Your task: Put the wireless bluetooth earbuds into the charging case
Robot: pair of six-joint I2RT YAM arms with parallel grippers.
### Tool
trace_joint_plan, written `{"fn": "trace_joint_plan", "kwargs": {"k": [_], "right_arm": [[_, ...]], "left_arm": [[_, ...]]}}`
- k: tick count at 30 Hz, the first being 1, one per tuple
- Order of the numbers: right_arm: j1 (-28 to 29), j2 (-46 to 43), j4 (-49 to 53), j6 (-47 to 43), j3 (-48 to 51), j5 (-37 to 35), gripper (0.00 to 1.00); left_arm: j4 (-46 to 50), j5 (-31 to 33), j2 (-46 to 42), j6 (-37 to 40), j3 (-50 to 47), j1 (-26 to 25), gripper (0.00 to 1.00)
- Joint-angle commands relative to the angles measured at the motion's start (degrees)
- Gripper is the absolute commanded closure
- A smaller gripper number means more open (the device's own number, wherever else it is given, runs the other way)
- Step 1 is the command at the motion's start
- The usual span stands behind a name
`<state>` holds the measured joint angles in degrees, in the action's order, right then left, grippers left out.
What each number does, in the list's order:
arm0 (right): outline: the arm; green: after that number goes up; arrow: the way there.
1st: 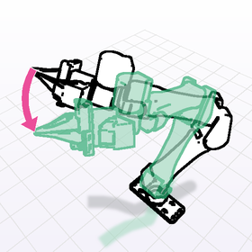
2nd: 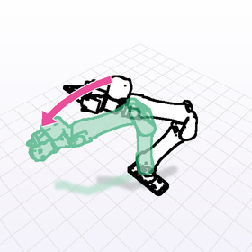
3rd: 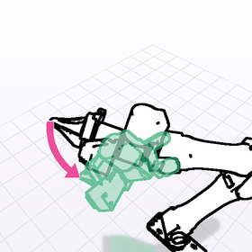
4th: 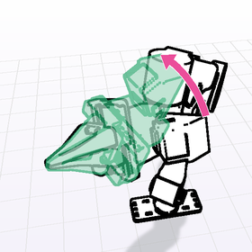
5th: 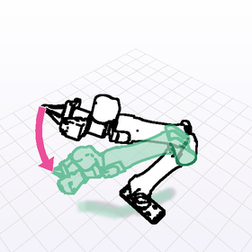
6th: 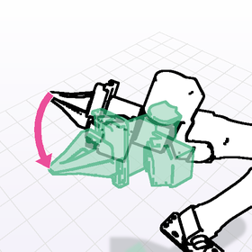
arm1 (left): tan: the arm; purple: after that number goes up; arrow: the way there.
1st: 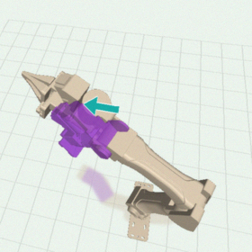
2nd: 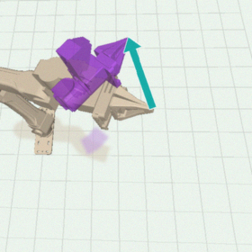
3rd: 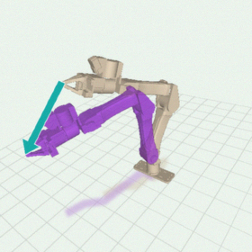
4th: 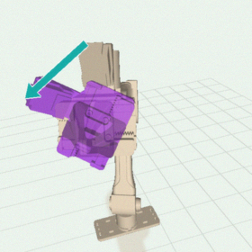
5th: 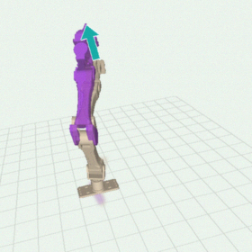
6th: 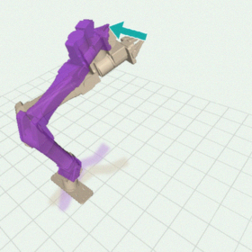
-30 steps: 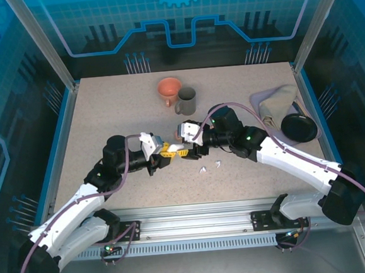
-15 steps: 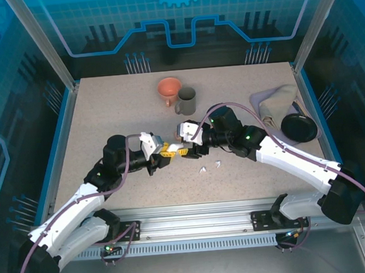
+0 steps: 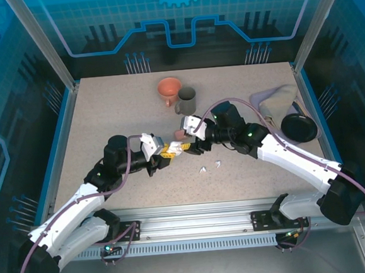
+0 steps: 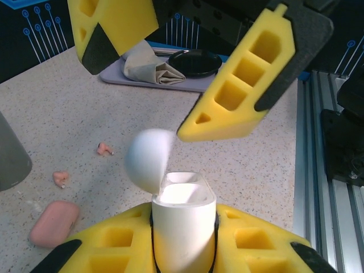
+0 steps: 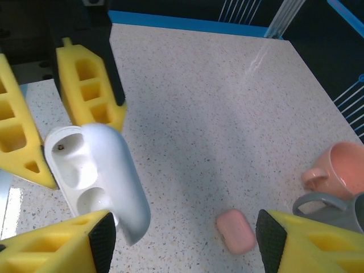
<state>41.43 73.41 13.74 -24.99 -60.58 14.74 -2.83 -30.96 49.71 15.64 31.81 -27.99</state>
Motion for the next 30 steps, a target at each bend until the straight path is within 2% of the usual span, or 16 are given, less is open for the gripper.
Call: {"fn": "trace_joint_plan", "kwargs": {"k": [1, 5, 8, 11, 16, 18, 25, 30], "right_arm": [[-1.1, -2.8, 1.2, 2.8, -0.2, 0.6, 0.3], [-3.0, -7.6, 1.5, 8.2, 2.6, 0.7, 0.28], [-5.6, -11.5, 4.2, 18.6, 4.8, -3.3, 0.25], [-8.6, -13.4, 11.2, 29.2, 5.9, -3.5, 0.26], [-9.5, -12.3, 19.3, 44.8, 9.0, -3.3, 0.29], [-9.5, -10.8, 19.9, 49.8, 11.2, -1.6, 0.34], [-7.5, -4.2, 18.0, 55.4, 15.3, -0.2, 0.4], [-4.2, 4.1, 19.2, 55.7, 11.7, -4.2, 0.45]], "left_arm": [[-1.2, -1.6, -0.9, 1.5, 1.1, -0.6, 1.0], [-5.6, -0.4, -2.1, -0.6, -1.0, -0.6, 1.0], [-8.0, 0.3, -3.0, -1.9, -2.5, -0.6, 1.0], [-8.9, 0.7, -4.0, -2.5, -3.3, -0.6, 1.0], [-10.1, 1.1, -5.6, -4.5, -4.6, -0.5, 1.0], [-10.7, 0.8, -6.2, -5.6, -5.3, -0.6, 1.0], [-11.6, 0.2, -8.2, -7.6, -7.1, -0.6, 1.0], [-11.5, 0.1, -8.5, -8.1, -6.9, -0.6, 1.0]]}}
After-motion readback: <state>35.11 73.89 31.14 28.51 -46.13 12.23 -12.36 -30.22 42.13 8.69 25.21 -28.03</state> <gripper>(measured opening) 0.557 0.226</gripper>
